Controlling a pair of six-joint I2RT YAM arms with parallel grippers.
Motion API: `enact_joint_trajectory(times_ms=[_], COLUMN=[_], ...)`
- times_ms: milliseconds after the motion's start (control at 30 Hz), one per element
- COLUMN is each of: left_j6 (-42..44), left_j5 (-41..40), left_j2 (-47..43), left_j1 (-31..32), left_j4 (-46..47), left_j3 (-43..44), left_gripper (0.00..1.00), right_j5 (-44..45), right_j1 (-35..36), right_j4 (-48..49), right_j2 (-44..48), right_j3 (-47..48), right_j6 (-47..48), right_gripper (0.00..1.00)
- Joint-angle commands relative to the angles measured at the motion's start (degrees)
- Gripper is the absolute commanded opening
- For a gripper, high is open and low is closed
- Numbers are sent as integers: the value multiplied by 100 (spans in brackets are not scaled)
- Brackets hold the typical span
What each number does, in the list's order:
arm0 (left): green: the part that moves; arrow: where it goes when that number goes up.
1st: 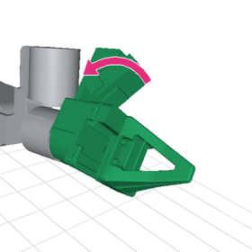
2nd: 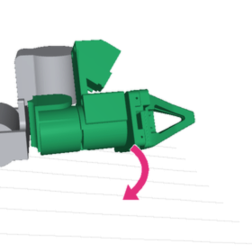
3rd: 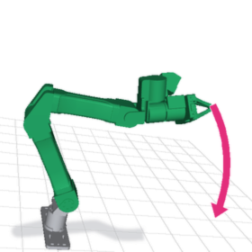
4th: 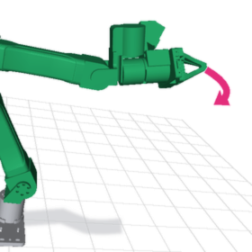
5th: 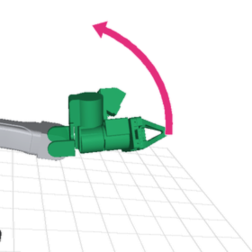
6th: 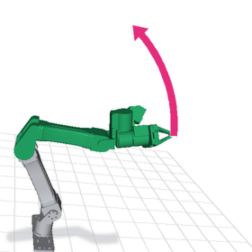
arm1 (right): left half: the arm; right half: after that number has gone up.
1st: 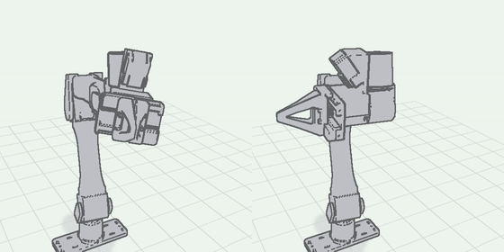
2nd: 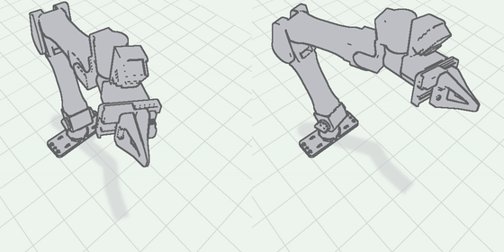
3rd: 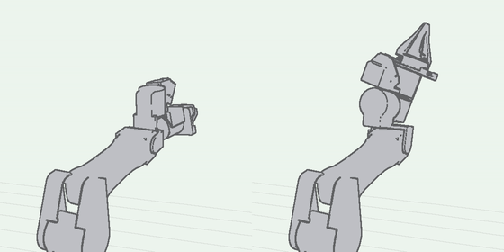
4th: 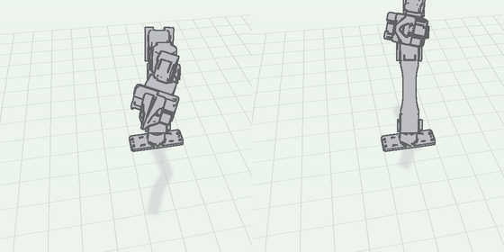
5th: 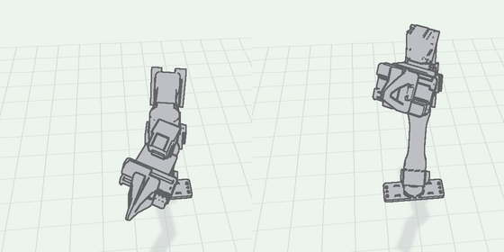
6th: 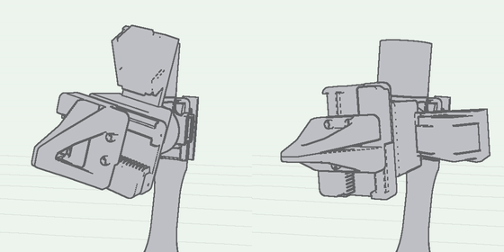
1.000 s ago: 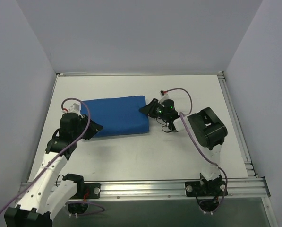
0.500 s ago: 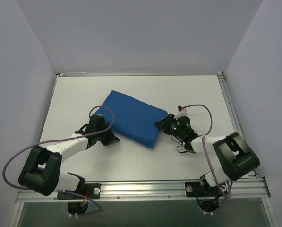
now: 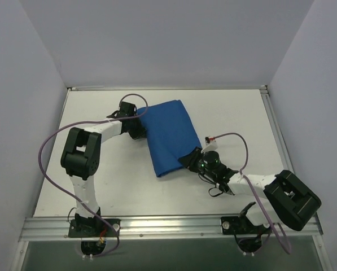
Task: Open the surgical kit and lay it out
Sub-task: Adjust the surgical kit at the center of the board.
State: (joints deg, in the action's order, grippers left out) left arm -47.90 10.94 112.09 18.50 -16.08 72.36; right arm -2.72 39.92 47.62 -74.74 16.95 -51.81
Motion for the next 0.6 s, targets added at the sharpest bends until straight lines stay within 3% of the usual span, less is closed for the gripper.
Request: enact_joint_trajectory(times_ms=[0, 133, 167, 200, 233, 267, 367, 400, 433, 500, 567], left_j6=[343, 185, 193, 237, 289, 360, 509, 553, 623, 974, 1255], left_j5=[373, 322, 304, 312, 225, 94, -450, -644, -828, -918, -997], left_j2=[557, 454, 410, 349, 270, -61, -941, -1622, -1960, -2732, -3078], left_j1=[-75, -206, -276, -460, -549, -619, -804, -839, -857, -761, -375], left_j4=[-228, 68, 130, -17, -236, -456, -510, -519, -502, -589, -817], left_j3=[1033, 895, 755, 771, 797, 615, -35, -455, -625, -828, -811], left_gripper=[2, 5, 21, 32, 39, 53, 83, 93, 93, 94, 94], right_j5=[-132, -518, -641, -851, -888, -914, -775, -600, -302, 33, 550], right_j1=[112, 77, 121, 182, 209, 244, 332, 341, 350, 350, 262], right_j4=[205, 222, 257, 240, 100, 12, -1242, -1742, -2600, -3369, -4258], right_j2=[-488, -1182, -1401, -1446, -1412, -1168, -335, -61, 185, 967, 1546], right_j3=[334, 1027, 1125, 1205, 1249, 1232, 1397, 1468, 1513, 1662, 1776], right_j6=[-22, 250, 372, 408, 435, 522, 759, 917, 979, 1085, 1155], right_gripper=[7, 14, 20, 36, 44, 66, 85, 89, 91, 100, 100])
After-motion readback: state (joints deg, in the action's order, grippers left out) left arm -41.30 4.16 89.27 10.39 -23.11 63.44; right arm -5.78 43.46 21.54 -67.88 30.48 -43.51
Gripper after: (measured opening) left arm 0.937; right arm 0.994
